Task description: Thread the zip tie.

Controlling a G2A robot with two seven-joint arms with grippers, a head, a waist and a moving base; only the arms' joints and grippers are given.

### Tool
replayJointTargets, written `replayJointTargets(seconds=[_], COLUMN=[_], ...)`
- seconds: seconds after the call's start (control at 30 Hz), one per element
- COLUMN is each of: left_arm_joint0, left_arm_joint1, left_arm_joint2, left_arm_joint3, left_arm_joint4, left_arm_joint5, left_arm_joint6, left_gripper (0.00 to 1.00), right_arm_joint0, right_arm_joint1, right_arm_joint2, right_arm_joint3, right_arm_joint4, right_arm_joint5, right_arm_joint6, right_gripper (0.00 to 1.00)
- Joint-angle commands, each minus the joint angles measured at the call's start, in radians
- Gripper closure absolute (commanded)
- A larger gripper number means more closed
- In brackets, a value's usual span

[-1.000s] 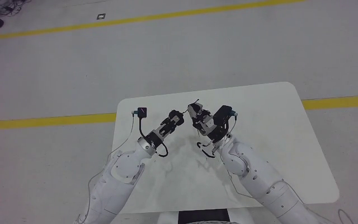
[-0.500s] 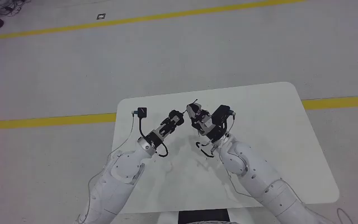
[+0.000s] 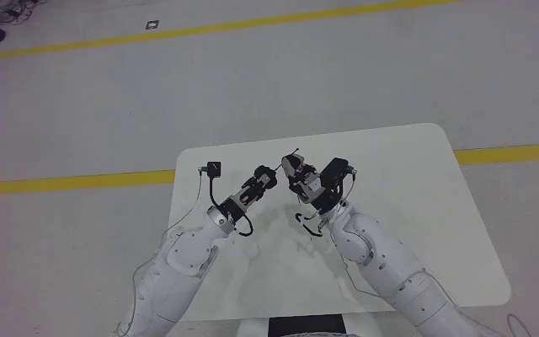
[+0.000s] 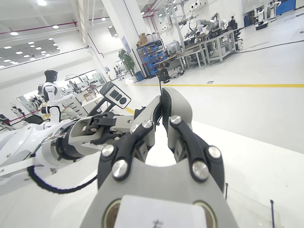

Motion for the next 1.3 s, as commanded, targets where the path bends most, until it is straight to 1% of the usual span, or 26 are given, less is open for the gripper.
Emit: replayJointTargets(seconds=[0.0,0.57,1.27], left_arm_joint0=[0.0,0.0,0.0], left_arm_joint1=[0.0,0.0,0.0], left_arm_joint2=[0.0,0.0,0.0], left_arm_joint3=[0.0,0.0,0.0], left_arm_joint4=[0.0,0.0,0.0], left_arm_joint5=[0.0,0.0,0.0], left_arm_joint6=[0.0,0.0,0.0], left_gripper=[1.0,1.0,1.0], right_arm_joint0=[-0.001,0.01,0.024], right_arm_joint1=[0.0,-0.005,-0.006], right_arm_joint2=[0.001,-0.003,-0.022], right_arm_joint3=[-0.001,0.021,0.024], right_arm_joint4=[-0.001,0.006,0.009], right_arm_joint5=[0.0,0.0,0.0], right_arm_joint6=[0.001,0.013,0.009], right_gripper=[1.0,1.0,1.0])
